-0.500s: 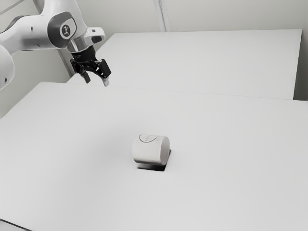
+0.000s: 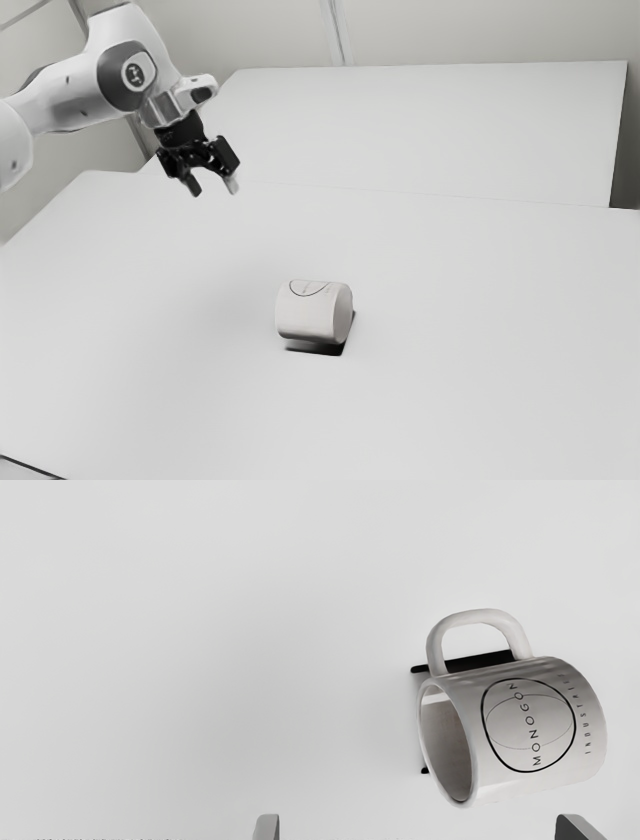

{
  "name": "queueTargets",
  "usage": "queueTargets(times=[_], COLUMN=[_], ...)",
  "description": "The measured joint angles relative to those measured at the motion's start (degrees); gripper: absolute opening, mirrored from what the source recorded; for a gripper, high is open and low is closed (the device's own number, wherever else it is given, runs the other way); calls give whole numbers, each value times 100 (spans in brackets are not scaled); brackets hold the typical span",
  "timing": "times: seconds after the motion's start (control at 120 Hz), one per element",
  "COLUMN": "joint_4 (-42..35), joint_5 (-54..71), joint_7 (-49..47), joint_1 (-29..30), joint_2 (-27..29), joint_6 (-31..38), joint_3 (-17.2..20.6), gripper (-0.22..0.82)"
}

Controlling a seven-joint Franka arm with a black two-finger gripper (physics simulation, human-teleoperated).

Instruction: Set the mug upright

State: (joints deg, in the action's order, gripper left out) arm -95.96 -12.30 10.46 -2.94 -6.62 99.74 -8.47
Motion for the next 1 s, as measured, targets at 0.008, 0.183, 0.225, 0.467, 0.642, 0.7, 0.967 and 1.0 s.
queueTargets(times=[0.008,0.183,0.225,0.467,0.642,0.7,0.967,1.0], joint_4=[-42,-741,-918,-2150,-2736,-2815,-3019,-3052], joint_5=[-80,-1499,-1809,-3664,-4496,-4697,-5596,-5703], joint_7=[5,246,361,1424,2164,2411,3478,3585], joint_1=[14,131,164,520,431,410,331,325], joint_2=[11,151,145,-8,-89,-149,-464,-488], joint_6=[-7,-60,-65,214,396,443,540,545], joint_3=[-1,-28,-33,-58,-51,-50,-39,-35], gripper=[60,60,60,60,60,60,60,60])
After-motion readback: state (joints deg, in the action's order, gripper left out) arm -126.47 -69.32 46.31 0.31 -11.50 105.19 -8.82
